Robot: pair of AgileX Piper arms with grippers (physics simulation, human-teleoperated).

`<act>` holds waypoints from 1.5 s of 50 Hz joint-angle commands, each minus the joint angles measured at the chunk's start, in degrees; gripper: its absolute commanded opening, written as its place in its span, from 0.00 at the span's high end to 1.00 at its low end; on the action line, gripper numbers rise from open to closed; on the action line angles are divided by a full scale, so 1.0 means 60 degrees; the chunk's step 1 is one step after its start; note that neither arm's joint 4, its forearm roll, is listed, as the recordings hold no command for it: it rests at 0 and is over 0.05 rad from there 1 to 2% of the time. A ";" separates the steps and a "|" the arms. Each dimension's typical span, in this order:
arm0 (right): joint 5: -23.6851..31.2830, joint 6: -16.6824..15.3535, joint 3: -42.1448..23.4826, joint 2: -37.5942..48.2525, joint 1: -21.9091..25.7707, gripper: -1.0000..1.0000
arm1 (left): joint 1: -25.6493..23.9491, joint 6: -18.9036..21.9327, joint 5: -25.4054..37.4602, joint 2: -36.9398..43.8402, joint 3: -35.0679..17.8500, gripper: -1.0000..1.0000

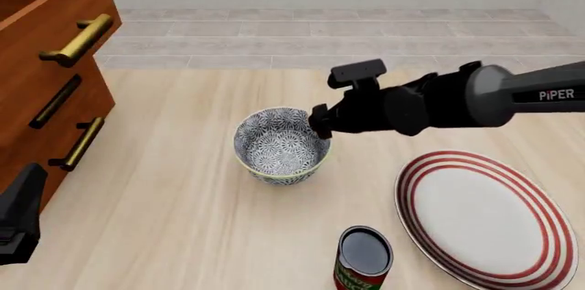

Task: Put the bowl on the plate.

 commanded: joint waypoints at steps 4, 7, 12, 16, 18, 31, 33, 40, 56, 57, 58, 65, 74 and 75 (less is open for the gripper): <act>-0.0194 0.0173 0.0078 0.0322 0.0057 0.00 | 0.0000 0.0000 0.0000 0.0000 0.0000 0.00; -0.0259 0.0224 0.0126 0.0355 0.0113 0.00 | 0.0000 0.0000 0.0000 0.0000 0.0000 0.00; -0.0398 0.0325 0.0262 0.0380 0.0209 0.00 | 0.0000 0.0000 0.0000 0.0000 0.0000 0.00; -0.0459 0.0362 0.0326 0.0414 0.0224 0.00 | 0.0000 0.0000 0.0000 0.0000 0.0000 0.00; -0.0501 0.0401 0.0356 0.0429 0.0260 0.00 | 0.0000 0.0000 0.0000 0.0000 0.0000 0.00; -0.0762 0.0517 0.0607 0.0493 0.0310 0.00 | 0.0000 0.0000 0.0000 0.0000 0.0000 0.00; -0.0793 0.0532 0.0622 0.0520 0.0290 0.00 | 0.0000 0.0000 0.0000 0.0000 0.0000 0.00; -0.0877 0.0600 0.0635 0.0627 0.0320 0.00 | 0.0000 0.0000 0.0000 0.0000 0.0000 0.00; -0.1229 0.0827 0.1022 0.0686 0.0481 0.00 | 0.0000 0.0000 0.0000 0.0000 0.0000 0.00; -0.1229 0.0782 0.1001 0.0685 0.0429 0.00 | 0.0000 0.0000 0.0000 0.0000 0.0000 0.00; -0.1236 0.0762 0.1010 0.0649 0.0413 1.00 | 0.0000 0.0000 0.0000 0.0000 0.0000 0.00; -0.1232 0.0750 0.1105 0.0469 0.0499 1.00 | 0.0000 0.0000 0.0000 0.0000 0.0000 0.00; -0.1126 0.0663 0.0996 0.0374 0.0466 1.00 | 0.0000 0.0000 0.0000 0.0000 0.0000 0.00; -0.1087 0.0638 0.0979 0.0339 0.0459 1.00 | 0.0000 0.0000 0.0000 0.0000 0.0000 0.00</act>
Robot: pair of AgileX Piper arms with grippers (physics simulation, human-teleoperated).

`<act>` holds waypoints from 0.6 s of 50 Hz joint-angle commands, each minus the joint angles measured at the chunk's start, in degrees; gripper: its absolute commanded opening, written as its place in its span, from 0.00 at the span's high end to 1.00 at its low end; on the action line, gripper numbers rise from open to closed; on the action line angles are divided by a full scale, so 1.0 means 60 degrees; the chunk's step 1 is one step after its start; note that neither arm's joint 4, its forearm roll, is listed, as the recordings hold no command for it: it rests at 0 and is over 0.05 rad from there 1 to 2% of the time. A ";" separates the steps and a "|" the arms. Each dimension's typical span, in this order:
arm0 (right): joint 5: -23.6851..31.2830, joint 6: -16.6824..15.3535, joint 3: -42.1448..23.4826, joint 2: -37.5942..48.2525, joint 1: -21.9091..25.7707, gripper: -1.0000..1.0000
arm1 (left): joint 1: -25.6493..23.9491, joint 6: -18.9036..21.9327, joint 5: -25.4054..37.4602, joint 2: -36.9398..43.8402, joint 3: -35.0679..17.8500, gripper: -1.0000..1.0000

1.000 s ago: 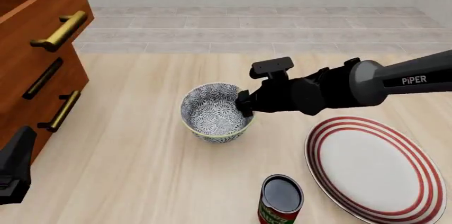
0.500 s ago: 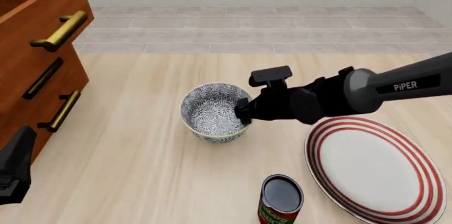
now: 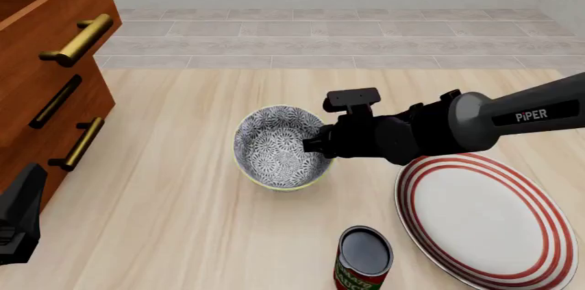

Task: Put the bowl on the plate.

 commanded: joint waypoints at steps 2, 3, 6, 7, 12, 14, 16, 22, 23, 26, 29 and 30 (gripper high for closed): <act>0.0191 -0.0153 -0.0023 -0.0213 -0.0065 1.00 | 0.0000 0.0000 0.0000 0.0000 0.0000 0.00; 0.0245 -0.0175 -0.0077 -0.0251 -0.0090 1.00 | 0.0000 0.0000 0.0000 0.0000 0.0000 0.00; 0.0327 -0.0220 -0.0150 -0.0363 -0.0071 1.00 | 0.0000 0.0000 0.0000 0.0000 0.0000 0.00; 0.0380 -0.0242 -0.0207 -0.0401 -0.0075 1.00 | 0.0000 0.0000 0.0000 0.0000 0.0000 0.00; 0.0577 -0.0340 -0.0367 -0.0596 -0.0094 1.00 | 0.0000 0.0000 0.0000 0.0000 0.0000 0.00; 0.0639 -0.0390 -0.0436 -0.0684 -0.0117 1.00 | 0.0000 0.0000 0.0000 0.0000 0.0000 0.00; 0.0686 -0.0419 -0.0508 -0.0743 -0.0148 1.00 | 0.0000 0.0000 0.0000 0.0000 0.0000 0.00; 0.0783 -0.0508 -0.0611 -0.0882 -0.0164 1.00 | 0.0000 0.0000 0.0000 0.0000 0.0000 0.00; 0.0799 -0.0531 -0.0618 -0.0925 -0.0163 1.00 | 0.0000 0.0000 0.0000 0.0000 0.0000 0.00; 0.0863 -0.0587 -0.0663 -0.1012 -0.0206 1.00 | 0.0000 0.0000 0.0000 0.0000 0.0000 0.00; 0.0880 -0.0627 -0.0670 -0.1132 -0.0253 1.00 | 0.0000 0.0000 0.0000 0.0000 0.0000 0.00; 0.0893 -0.0634 -0.0669 -0.1182 -0.0280 1.00 | 0.0000 0.0000 0.0000 0.0000 0.0000 0.00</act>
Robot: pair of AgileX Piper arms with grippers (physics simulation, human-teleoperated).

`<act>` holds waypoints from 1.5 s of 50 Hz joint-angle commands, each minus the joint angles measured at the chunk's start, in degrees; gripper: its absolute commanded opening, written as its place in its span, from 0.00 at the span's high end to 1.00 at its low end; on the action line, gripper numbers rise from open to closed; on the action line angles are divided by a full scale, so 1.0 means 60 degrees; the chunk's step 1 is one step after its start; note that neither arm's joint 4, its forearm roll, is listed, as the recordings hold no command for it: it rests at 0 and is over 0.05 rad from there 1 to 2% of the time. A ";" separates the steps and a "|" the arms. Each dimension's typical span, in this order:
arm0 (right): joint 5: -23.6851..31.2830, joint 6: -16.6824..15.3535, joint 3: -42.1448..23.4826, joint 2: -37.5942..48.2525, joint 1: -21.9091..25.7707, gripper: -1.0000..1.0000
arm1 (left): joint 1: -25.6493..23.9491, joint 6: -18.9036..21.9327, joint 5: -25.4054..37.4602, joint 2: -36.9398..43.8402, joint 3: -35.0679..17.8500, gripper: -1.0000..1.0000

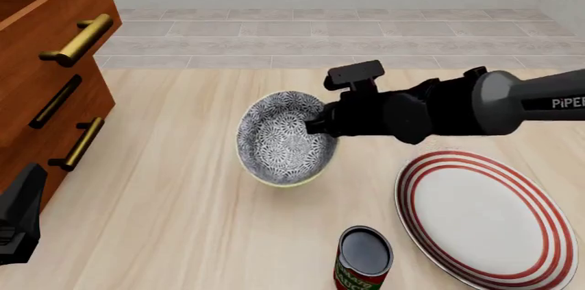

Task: Put the bowl on the plate.

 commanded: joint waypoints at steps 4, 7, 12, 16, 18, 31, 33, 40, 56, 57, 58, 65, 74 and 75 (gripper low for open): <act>0.0197 -0.0185 -0.0181 -0.0495 -0.0220 1.00 | 0.0000 0.0000 0.0000 0.0000 0.0000 0.00; 0.0175 -0.0220 -0.0145 -0.0632 -0.0328 1.00 | 0.0000 0.0000 0.0000 0.0000 0.0000 0.00; 0.0031 -0.0222 0.0064 -0.0913 -0.0484 1.00 | 0.0000 0.0000 0.0000 0.0000 0.0000 0.00; -0.0012 -0.0230 0.0252 -0.1145 -0.0680 1.00 | 0.0000 0.0000 0.0000 0.0000 0.0000 0.00; 0.0004 -0.0264 0.0314 -0.1234 -0.0757 1.00 | 0.0000 0.0000 0.0000 0.0000 0.0000 0.00; 0.0064 -0.0409 0.1216 -0.2495 -0.1650 1.00 | 0.0000 0.0000 0.0000 0.0000 0.0000 0.00; 0.0063 -0.0394 0.1401 -0.2674 -0.1742 1.00 | 0.0000 0.0000 0.0000 0.0000 0.0000 0.00; 0.0032 -0.0410 0.1891 -0.3216 -0.2213 1.00 | 0.0000 0.0000 0.0000 0.0000 0.0000 0.00; 0.0176 -0.0379 0.3046 -0.4646 -0.3318 1.00 | 0.0000 0.0000 0.0000 0.0000 0.0000 0.00; 0.0189 -0.0378 0.3127 -0.4736 -0.3394 1.00 | 0.0000 0.0000 0.0000 0.0000 0.0000 0.00; 0.0203 -0.0362 0.3204 -0.4826 -0.3442 1.00 | 0.0000 0.0000 0.0000 0.0000 0.0000 0.00; 0.0311 -0.0338 0.3619 -0.5354 -0.3819 1.00 | 0.0000 0.0000 0.0000 0.0000 0.0000 0.00; 0.0456 -0.0286 0.4155 -0.6047 -0.4341 1.00 | 0.0000 0.0000 0.0000 0.0000 0.0000 0.00; 0.0479 -0.0275 0.4236 -0.6149 -0.4386 1.00 | 0.0000 0.0000 0.0000 0.0000 0.0000 0.00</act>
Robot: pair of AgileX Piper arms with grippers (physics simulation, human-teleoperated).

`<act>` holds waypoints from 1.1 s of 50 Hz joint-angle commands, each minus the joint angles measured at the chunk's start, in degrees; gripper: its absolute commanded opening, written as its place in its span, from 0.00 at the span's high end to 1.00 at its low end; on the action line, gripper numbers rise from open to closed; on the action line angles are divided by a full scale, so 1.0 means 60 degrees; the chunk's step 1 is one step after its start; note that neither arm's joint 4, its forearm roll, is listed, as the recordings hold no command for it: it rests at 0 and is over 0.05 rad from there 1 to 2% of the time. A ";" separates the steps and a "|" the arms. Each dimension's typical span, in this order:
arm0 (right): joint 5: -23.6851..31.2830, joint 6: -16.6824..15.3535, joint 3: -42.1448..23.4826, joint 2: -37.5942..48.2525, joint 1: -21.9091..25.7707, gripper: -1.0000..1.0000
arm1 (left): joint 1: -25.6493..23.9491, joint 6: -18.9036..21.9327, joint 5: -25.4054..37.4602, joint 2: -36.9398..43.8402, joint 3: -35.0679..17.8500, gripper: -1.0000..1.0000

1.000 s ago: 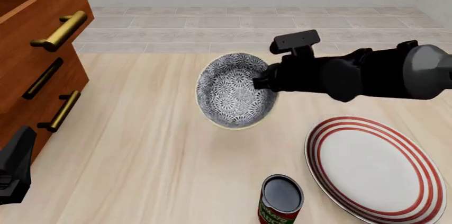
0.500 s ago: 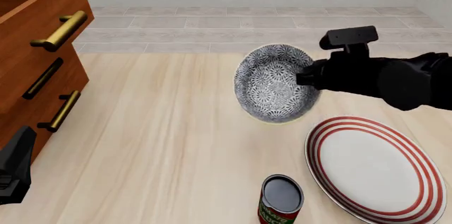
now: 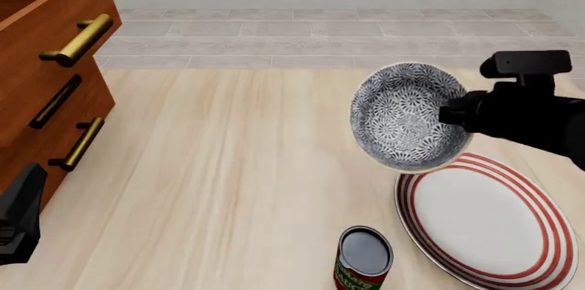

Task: Put the bowl on the plate.

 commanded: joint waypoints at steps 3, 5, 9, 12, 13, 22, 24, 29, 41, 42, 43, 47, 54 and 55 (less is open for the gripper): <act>0.0220 0.0122 0.0816 -0.1153 -0.0761 1.00 | 0.0000 0.0000 0.0000 0.0000 0.0000 0.00; 0.0271 0.0137 0.0911 -0.1311 -0.0864 1.00 | 0.0000 0.0000 0.0000 0.0000 0.0000 0.00; 0.0426 0.0147 0.1137 -0.1700 -0.1090 1.00 | 0.0000 0.0000 0.0000 0.0000 0.0000 0.00; 0.0495 0.0163 0.1266 -0.1901 -0.1179 1.00 | 0.0000 0.0000 0.0000 0.0000 0.0000 0.00; 0.0505 0.0159 0.1300 -0.1945 -0.1223 1.00 | 0.0000 0.0000 0.0000 0.0000 0.0000 0.00; 0.1122 0.0249 0.1779 -0.3012 -0.1588 1.00 | 0.0000 0.0000 0.0000 0.0000 0.0000 0.00; 0.1210 0.0248 0.1821 -0.3131 -0.1615 1.00 | 0.0000 0.0000 0.0000 0.0000 0.0000 0.00; 0.1701 0.0264 0.2107 -0.3822 -0.1936 1.00 | 0.0000 0.0000 0.0000 0.0000 0.0000 0.00; 0.1895 0.0530 0.2692 -0.4499 -0.2278 1.00 | 0.0000 0.0000 0.0000 0.0000 0.0000 0.00; 0.1910 0.0539 0.2735 -0.4542 -0.2297 1.00 | 0.0000 0.0000 0.0000 0.0000 0.0000 0.00; 0.1916 0.0551 0.2777 -0.4573 -0.2318 1.00 | 0.0000 0.0000 0.0000 0.0000 0.0000 0.00; 0.1949 0.0592 0.2948 -0.4721 -0.2373 1.00 | 0.0000 0.0000 0.0000 0.0000 0.0000 0.00; 0.1932 0.0741 0.3246 -0.4944 -0.2446 1.00 | 0.0000 0.0000 0.0000 0.0000 0.0000 0.00; 0.1945 0.0785 0.3326 -0.5019 -0.2486 1.00 | 0.0000 0.0000 0.0000 0.0000 0.0000 0.00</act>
